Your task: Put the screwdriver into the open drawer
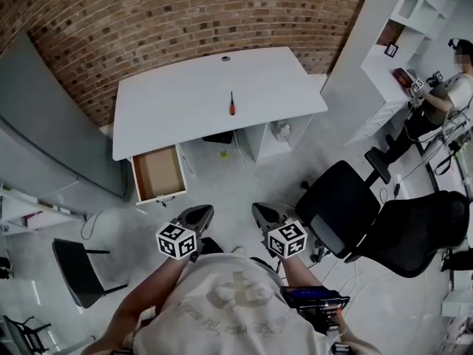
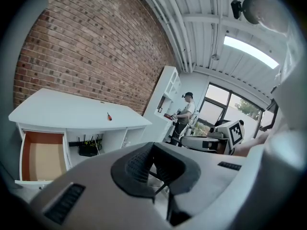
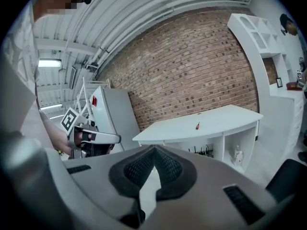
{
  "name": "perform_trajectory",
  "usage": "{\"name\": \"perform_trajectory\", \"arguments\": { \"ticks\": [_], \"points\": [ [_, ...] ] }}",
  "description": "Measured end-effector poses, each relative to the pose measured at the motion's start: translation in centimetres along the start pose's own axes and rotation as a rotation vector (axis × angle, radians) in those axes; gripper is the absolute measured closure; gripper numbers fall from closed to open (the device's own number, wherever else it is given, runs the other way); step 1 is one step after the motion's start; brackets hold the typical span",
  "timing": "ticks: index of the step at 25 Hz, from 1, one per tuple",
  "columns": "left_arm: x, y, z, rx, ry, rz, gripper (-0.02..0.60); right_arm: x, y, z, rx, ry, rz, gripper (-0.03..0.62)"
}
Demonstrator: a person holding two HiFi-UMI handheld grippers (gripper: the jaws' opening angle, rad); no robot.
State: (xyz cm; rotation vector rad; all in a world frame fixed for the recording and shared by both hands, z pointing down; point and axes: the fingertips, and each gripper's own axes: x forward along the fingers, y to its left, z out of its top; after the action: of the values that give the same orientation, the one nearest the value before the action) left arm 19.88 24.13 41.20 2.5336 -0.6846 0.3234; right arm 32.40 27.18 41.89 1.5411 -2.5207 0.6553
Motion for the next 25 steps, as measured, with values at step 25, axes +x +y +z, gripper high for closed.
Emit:
{"name": "perform_trajectory", "arguments": {
  "ticks": [25],
  "points": [
    [1.3,2.9,-0.6,-0.053,0.045,0.038,0.561,2.4,-1.5,-1.9,0.054,0.083,0.037,0.572]
  ]
}}
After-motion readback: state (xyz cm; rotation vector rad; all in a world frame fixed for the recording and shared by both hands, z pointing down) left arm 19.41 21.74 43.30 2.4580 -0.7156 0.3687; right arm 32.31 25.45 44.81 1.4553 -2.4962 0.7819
